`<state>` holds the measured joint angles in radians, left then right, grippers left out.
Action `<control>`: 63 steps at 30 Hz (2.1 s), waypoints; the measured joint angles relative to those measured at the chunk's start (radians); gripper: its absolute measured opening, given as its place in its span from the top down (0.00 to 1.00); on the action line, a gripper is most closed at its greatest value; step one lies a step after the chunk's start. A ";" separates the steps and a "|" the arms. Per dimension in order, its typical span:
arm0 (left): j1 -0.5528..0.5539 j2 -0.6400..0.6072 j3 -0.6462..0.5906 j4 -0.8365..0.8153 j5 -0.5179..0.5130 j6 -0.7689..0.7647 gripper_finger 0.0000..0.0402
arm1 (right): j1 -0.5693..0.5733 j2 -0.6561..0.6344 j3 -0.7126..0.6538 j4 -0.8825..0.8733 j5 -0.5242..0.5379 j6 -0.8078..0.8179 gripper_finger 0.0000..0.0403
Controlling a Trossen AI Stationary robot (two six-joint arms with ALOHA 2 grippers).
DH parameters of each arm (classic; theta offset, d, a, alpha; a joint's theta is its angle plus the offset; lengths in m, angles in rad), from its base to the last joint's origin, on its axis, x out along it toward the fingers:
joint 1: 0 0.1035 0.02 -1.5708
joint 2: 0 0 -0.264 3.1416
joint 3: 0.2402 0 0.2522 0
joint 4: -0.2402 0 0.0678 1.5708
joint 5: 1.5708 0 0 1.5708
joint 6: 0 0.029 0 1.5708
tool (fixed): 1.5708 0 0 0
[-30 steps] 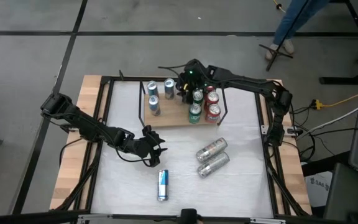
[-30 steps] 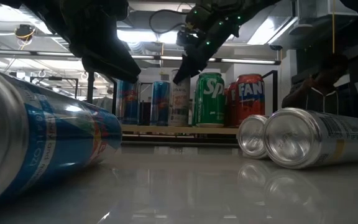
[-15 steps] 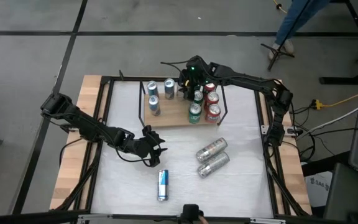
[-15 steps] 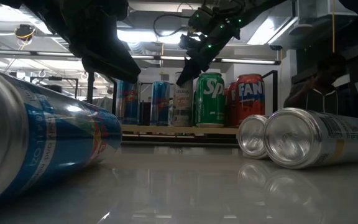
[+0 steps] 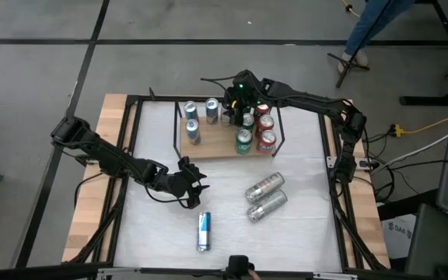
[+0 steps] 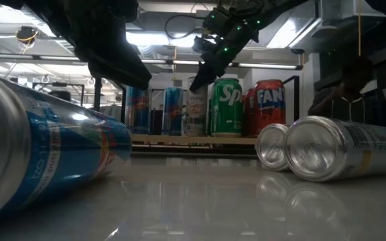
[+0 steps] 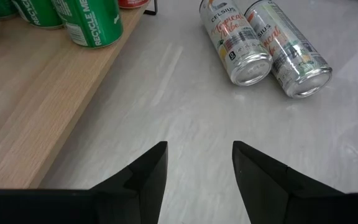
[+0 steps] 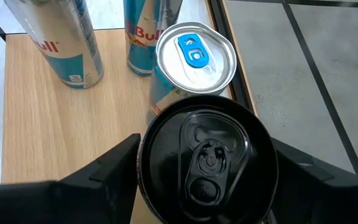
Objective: Sort soda cans
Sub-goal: Put the white-yellow soda can on the shelf
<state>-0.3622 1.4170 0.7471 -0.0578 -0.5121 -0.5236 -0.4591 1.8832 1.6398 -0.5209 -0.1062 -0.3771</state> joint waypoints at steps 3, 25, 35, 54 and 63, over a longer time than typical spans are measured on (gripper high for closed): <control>0.000 0.000 0.000 0.000 0.000 0.000 0.57 | 0.000 0.000 0.000 0.000 0.000 0.000 0.33; 0.000 0.000 0.000 0.006 0.000 0.000 0.57 | 0.000 0.001 0.000 -0.001 0.000 0.001 0.29; 0.000 0.000 0.000 0.007 0.000 0.000 0.57 | 0.000 0.001 0.000 -0.001 0.000 0.001 0.29; 0.000 0.000 0.000 0.007 0.000 0.000 0.57 | 0.000 0.001 0.001 -0.001 0.000 0.002 0.29; 0.000 0.000 0.000 0.007 0.000 0.000 0.57 | 0.000 0.001 0.001 -0.001 0.000 0.001 0.29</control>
<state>-0.3619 1.4170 0.7475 -0.0509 -0.5121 -0.5236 -0.4591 1.8843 1.6409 -0.5219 -0.1062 -0.3758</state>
